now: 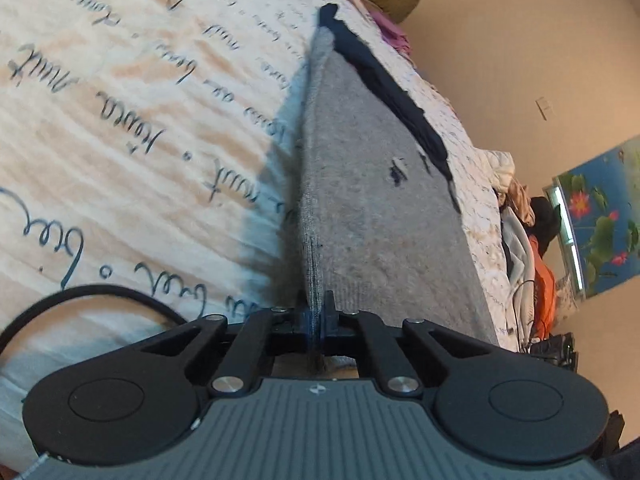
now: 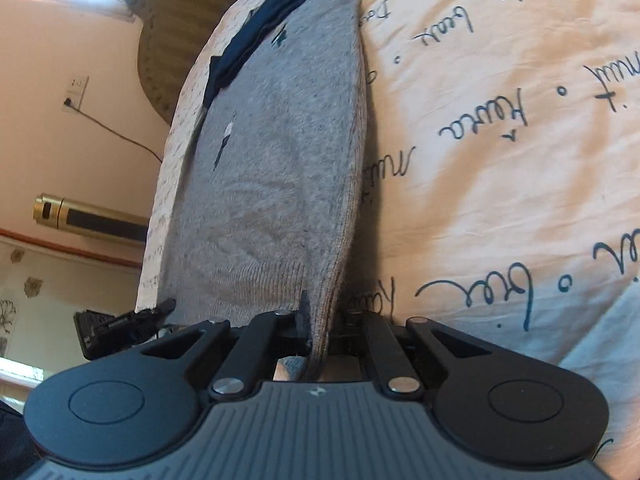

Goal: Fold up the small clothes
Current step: 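Lift the hem with both tools and fold it toward the collar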

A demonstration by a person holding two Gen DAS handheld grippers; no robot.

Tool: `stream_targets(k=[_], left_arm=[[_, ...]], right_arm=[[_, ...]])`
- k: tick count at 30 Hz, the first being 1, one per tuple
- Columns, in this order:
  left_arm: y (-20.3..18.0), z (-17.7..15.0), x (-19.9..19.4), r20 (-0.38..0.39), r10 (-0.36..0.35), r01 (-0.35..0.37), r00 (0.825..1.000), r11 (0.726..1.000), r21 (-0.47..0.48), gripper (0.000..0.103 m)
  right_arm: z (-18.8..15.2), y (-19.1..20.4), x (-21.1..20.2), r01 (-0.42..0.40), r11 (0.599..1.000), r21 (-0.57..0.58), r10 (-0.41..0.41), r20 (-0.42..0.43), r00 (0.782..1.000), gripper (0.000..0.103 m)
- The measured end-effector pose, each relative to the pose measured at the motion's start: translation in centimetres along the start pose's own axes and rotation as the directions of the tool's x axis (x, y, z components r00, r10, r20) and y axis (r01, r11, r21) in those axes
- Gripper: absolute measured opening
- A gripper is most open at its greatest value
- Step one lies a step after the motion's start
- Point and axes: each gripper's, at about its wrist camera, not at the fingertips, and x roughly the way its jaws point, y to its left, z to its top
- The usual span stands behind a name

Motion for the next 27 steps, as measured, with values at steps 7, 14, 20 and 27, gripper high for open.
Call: stream_targets(k=[7, 14, 20, 27], left_arm=[[1.1, -0.1, 0.8, -0.011, 0.075, -0.075, 0.997, 0.997, 0.011, 0.01], [1.0, 0.4, 0.9, -0.033, 0.046, -0.046, 0.998, 0.999, -0.012, 0.021], [-0.4, 0.6, 1.3, -0.022, 0.1, -0.099, 0.995, 0.994, 0.041, 0.002], [-2.0, 1.5, 0.5, 0.005, 0.027, -0.027, 1.0, 0.997, 0.078, 0.002]], right_arm=[[-0.3, -2.1, -0.5, -0.016, 0.998, 0.058, 0.016, 0.01, 1.0, 0.004], [0.0, -2.7, -0.1, -0.084, 0.992, 0.099, 0.084, 0.0, 0.996, 0.007], [-0.1, -4.7, -0.2, -0.137, 0.975, 0.173, 0.134, 0.027, 0.991, 0.005], [0.1, -1.7, -1.2, -0.183, 0.982, 0.043, 0.179, 0.081, 0.98, 0.005]])
